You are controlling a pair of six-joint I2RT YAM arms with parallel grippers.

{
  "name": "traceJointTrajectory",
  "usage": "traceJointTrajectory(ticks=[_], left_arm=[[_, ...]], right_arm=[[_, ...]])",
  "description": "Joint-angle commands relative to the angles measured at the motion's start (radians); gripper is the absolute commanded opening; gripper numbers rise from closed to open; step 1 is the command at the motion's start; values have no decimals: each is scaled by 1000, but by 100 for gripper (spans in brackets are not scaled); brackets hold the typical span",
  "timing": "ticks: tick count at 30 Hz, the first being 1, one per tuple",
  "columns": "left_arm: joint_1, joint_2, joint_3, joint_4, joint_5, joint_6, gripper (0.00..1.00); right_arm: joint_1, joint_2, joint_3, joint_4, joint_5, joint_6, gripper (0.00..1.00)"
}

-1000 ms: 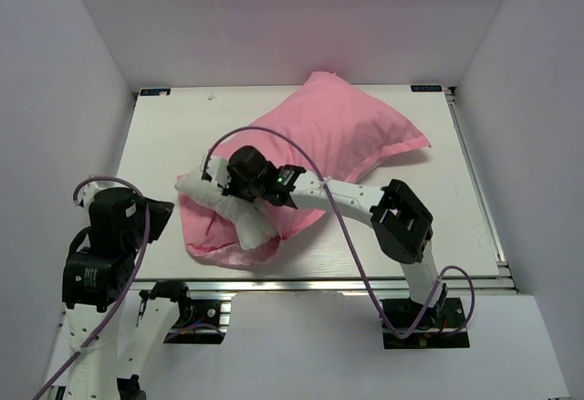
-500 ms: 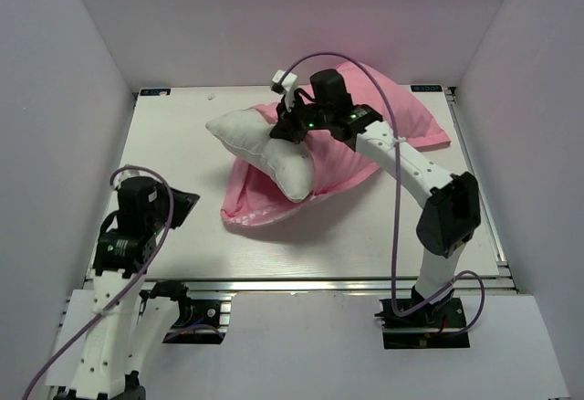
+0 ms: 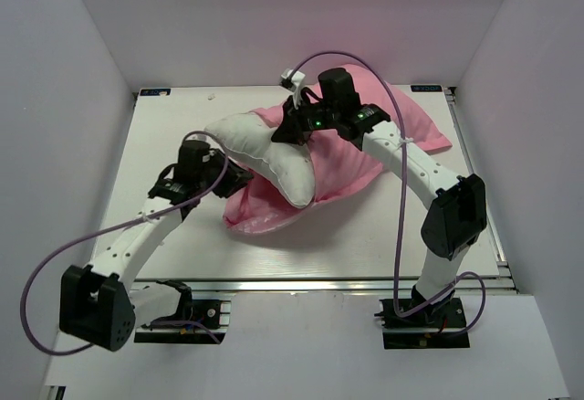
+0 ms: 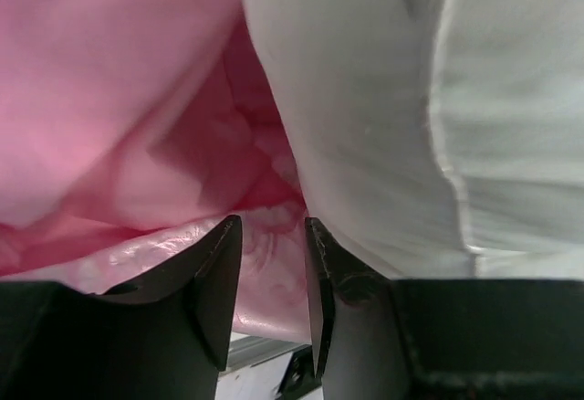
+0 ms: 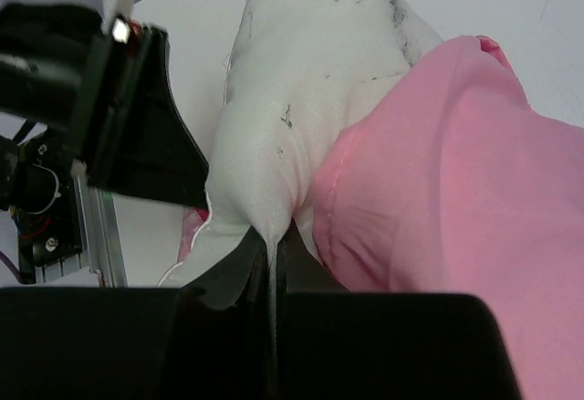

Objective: Put the pillow into the pillowcase

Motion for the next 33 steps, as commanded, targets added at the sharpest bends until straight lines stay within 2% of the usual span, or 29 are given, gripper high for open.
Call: traceJointTrajectory(ticks=[1, 6, 12, 21, 29, 33], left_arm=[[-68, 28, 18, 28, -55, -1, 44], [-101, 50, -48, 77, -110, -7, 46], [-112, 159, -43, 168, -130, 27, 46], [-146, 283, 7, 125, -281, 54, 47], [-163, 303, 66, 75, -395, 109, 48], [-172, 295, 70, 71, -410, 138, 48]], right_arm=[[-19, 6, 15, 90, -19, 55, 0], [-30, 15, 44, 83, -31, 79, 0], [-36, 12, 32, 86, -44, 108, 0], [-52, 10, 55, 98, -59, 142, 0], [-55, 3, 40, 92, -67, 147, 0], [-56, 3, 40, 96, -68, 156, 0]])
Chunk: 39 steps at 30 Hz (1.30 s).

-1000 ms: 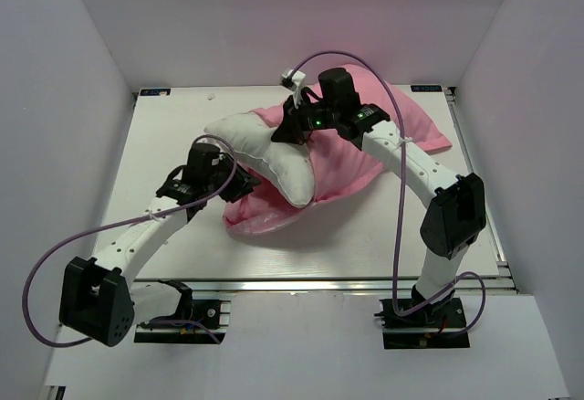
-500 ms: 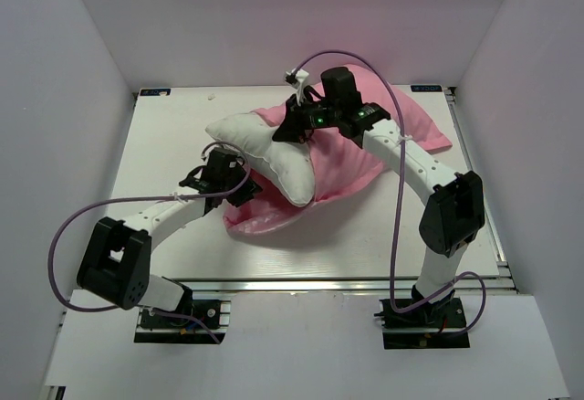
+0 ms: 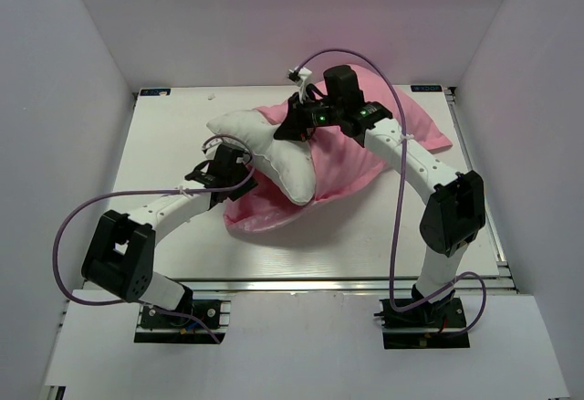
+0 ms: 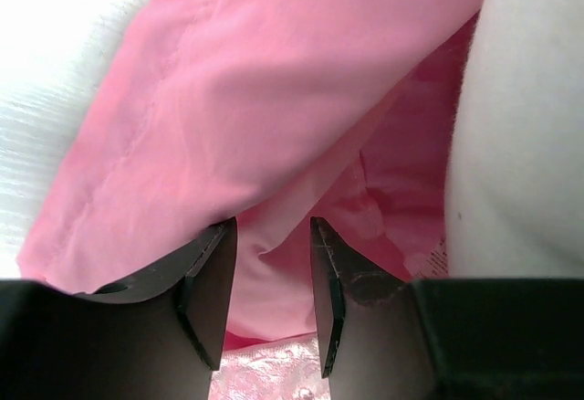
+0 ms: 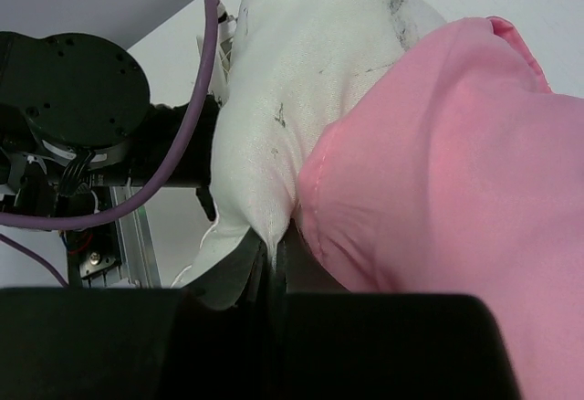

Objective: Put the pillow into the pillowcase

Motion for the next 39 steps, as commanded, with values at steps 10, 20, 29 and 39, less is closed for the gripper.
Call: traceJointTrajectory(ticks=[10, 20, 29, 39], left_arm=[[-12, 54, 34, 27, -8, 73, 32], [-12, -55, 58, -26, 5, 71, 0], [-12, -380, 44, -267, -64, 42, 0], [5, -586, 46, -378, -147, -36, 0]], right_arm=[[-20, -27, 38, 75, -14, 32, 0], [-15, 3, 26, 17, 232, -70, 0], [-15, 20, -60, -35, 425, -264, 0], [26, -6, -229, -16, 489, -441, 0]])
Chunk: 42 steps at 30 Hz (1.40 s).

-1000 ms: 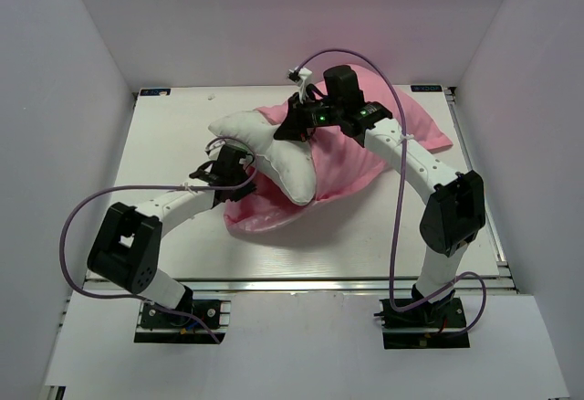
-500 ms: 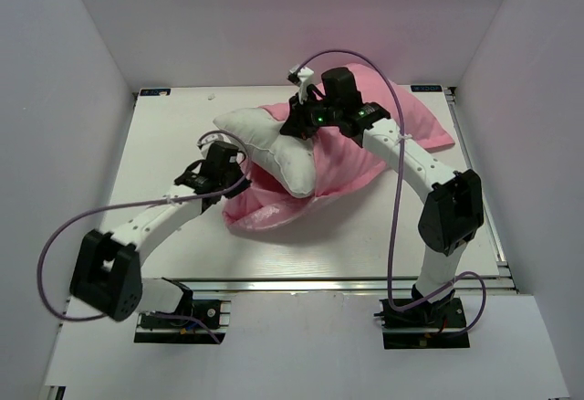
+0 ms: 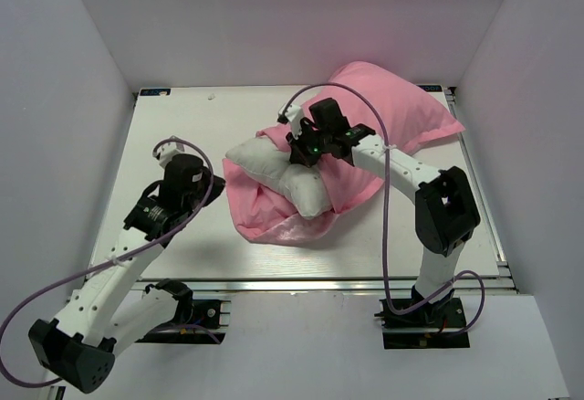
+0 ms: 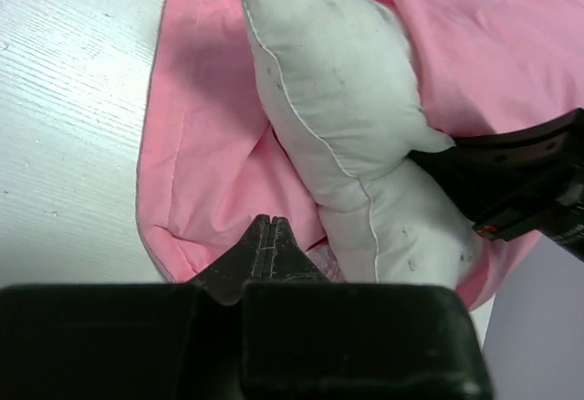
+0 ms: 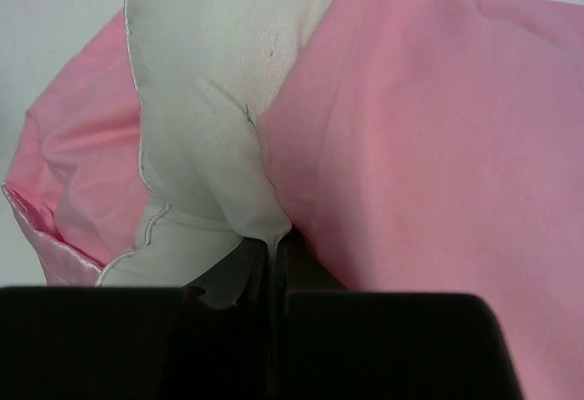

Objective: Put the pillow into the pillowcase

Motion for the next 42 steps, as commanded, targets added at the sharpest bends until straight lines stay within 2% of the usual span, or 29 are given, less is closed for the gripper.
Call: traceJointTrajectory(ticks=[1, 4, 6, 7, 8, 10, 13, 22, 27, 32, 35, 36, 39, 40, 41, 42], left_arm=[[7, -28, 11, -30, 6, -16, 0], [8, 9, -35, 71, 148, -12, 0], [7, 59, -71, 110, 204, -35, 12], [7, 78, -75, 140, 240, -42, 27], [5, 99, -83, 157, 256, -52, 34], [2, 154, -91, 228, 279, -81, 46], [-7, 248, -84, 301, 320, -108, 56], [-77, 500, 15, 348, 311, -202, 64], [-97, 592, 18, 391, 294, -251, 64], [-108, 658, 60, 357, 259, -247, 60], [-108, 684, 54, 355, 233, -242, 49], [-110, 699, 52, 357, 228, -240, 40], [-110, 717, 52, 377, 213, -239, 22], [-108, 722, 54, 383, 213, -237, 8], [-108, 722, 61, 378, 209, -231, 1], [-108, 718, 67, 368, 204, -227, 0]], right_arm=[[-24, -31, -21, 21, 110, -71, 0], [-24, -53, 3, 40, 58, -22, 0], [-24, -51, 56, 14, 29, 6, 0], [-24, -48, 77, 2, 22, 30, 0], [-24, -43, 90, -6, 13, 41, 0], [-24, -43, 120, -12, -2, 67, 0], [-24, -28, 156, -32, -14, 87, 0], [-24, -40, 146, -37, -25, 112, 0], [-24, -46, 150, -32, -36, 136, 0], [-24, -46, 167, -35, -42, 146, 0], [-26, -46, 181, -40, -50, 156, 0], [-26, -46, 181, -41, -50, 158, 0], [-26, -50, 175, -41, -39, 158, 0], [-26, -50, 163, -41, -34, 152, 0], [-27, -51, 157, -40, -24, 146, 0], [-26, -50, 147, -34, 4, 136, 0]])
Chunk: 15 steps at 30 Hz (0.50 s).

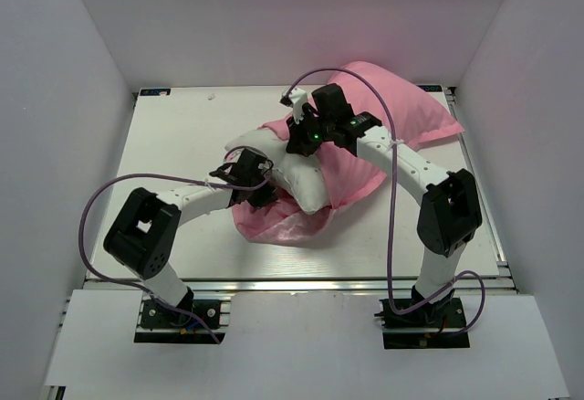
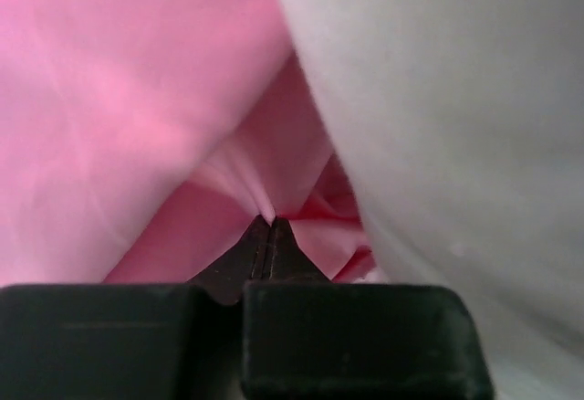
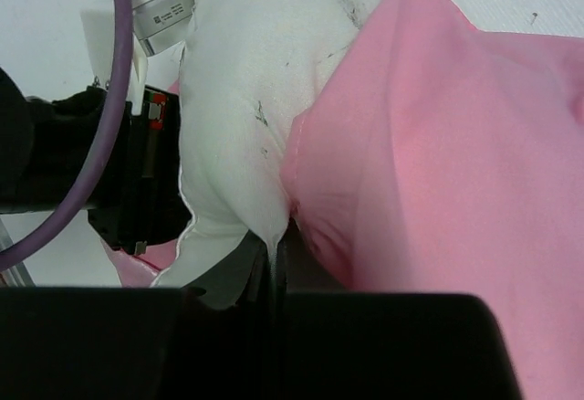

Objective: Put the pillow into the pillowcase

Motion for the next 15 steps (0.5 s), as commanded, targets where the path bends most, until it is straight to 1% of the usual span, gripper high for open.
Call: traceJointTrajectory(ticks=[1, 3, 4, 6, 7, 9, 10, 11, 15], left_arm=[[-2, -42, 47, -4, -34, 25, 0], [-2, -93, 47, -38, -51, 36, 0], [1, -161, 45, -52, -57, 47, 0], [7, -241, 45, -115, -81, 54, 0], [10, -330, 44, -141, -95, 59, 0], [25, -424, 35, -223, -127, 61, 0], [31, -470, 33, -251, -136, 61, 0], [40, -552, 32, -312, -155, 59, 0], [51, -708, 33, -450, -192, 29, 0]], right_arm=[[-21, -34, 12, 46, 71, -26, 0], [-21, -27, -10, 56, 136, -70, 0], [-21, -25, -40, 72, 163, -101, 0], [-22, -24, -76, 93, 240, -139, 0], [-27, -25, -97, 128, 266, -152, 0], [-40, -36, -156, 168, 327, -187, 0], [-47, -37, -169, 196, 340, -195, 0], [-53, -39, -183, 204, 345, -208, 0], [-60, -19, -193, 222, 409, -247, 0]])
